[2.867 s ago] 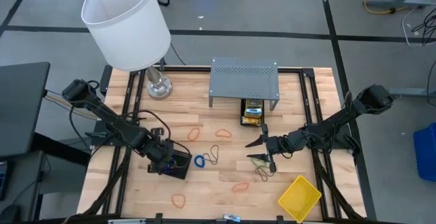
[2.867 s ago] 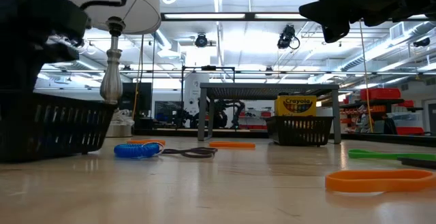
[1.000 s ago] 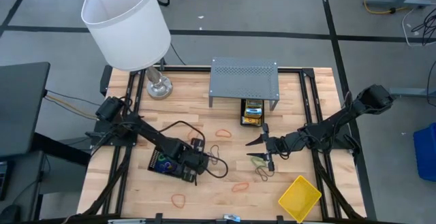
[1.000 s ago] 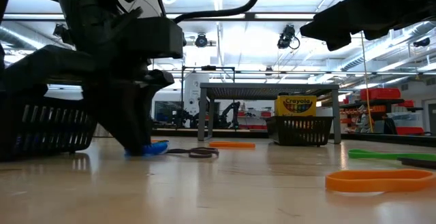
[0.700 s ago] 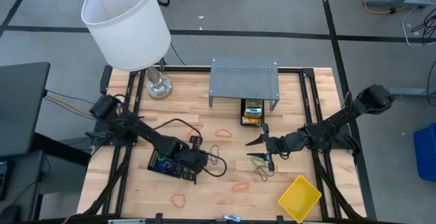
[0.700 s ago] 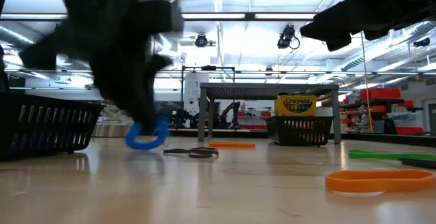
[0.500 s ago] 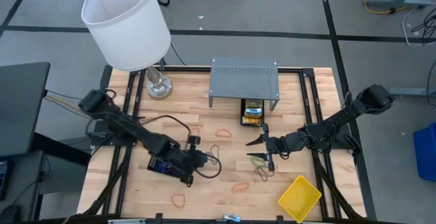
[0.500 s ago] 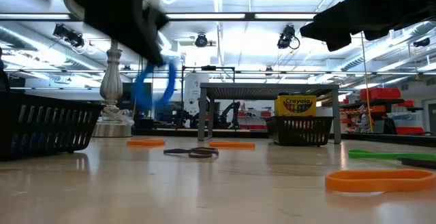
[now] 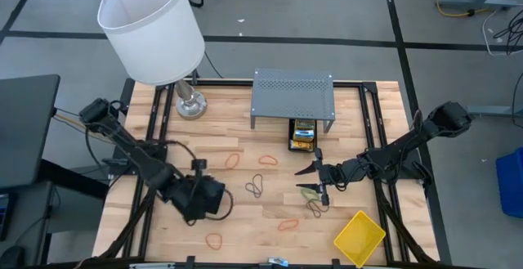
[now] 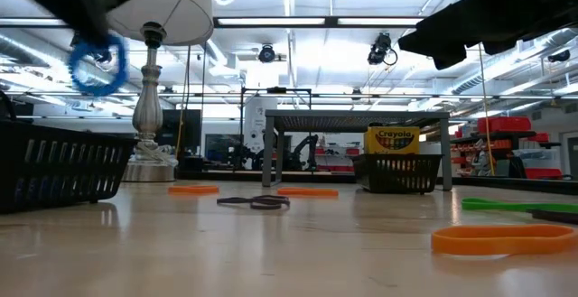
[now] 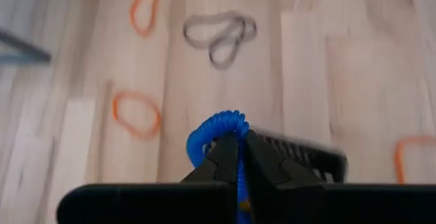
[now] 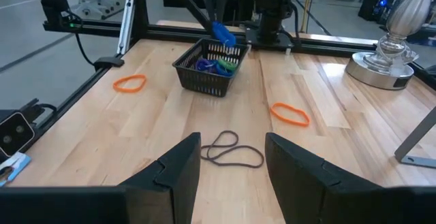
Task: Pick & Place Office Desk Supplies
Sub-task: Put the blue spring keychain into the bottom black bin
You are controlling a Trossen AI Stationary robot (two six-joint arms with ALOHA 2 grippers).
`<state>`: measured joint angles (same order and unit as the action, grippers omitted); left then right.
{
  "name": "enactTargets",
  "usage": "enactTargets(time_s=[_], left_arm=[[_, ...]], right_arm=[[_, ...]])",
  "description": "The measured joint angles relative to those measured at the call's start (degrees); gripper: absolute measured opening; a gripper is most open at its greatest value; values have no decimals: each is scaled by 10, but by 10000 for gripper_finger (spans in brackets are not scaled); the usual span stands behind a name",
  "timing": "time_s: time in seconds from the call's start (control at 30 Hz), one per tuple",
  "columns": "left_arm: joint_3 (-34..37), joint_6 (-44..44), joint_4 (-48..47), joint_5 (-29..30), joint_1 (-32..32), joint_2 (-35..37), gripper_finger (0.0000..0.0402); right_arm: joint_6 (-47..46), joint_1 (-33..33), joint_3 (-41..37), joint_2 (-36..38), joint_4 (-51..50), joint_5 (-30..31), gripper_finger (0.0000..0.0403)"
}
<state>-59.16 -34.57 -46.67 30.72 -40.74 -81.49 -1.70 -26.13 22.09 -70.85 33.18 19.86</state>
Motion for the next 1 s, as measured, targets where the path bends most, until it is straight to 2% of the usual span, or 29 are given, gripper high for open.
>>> enactTargets(time_s=[0.1,0.23,0.4,0.57,0.77,0.9,1.0], left_arm=[[3,-53,-36,-21,-26,-2,9],[30,-92,-23,-55,-56,-3,9],[94,-119,51,-74,-72,-4,9],[150,-101,144,-75,-68,-4,9],[209,-72,262,-127,-51,-4,12],[216,-62,289,-123,-50,-4,62],[207,-49,289,-98,-50,1,111]], right_arm=[[0,0,0,0,0,0,172],[0,0,0,0,0,0,172],[0,0,0,0,0,0,172],[0,0,0,0,0,0,172],[-1,0,0,0,0,0,172],[-1,0,0,0,0,0,172],[0,0,0,0,0,0,172]])
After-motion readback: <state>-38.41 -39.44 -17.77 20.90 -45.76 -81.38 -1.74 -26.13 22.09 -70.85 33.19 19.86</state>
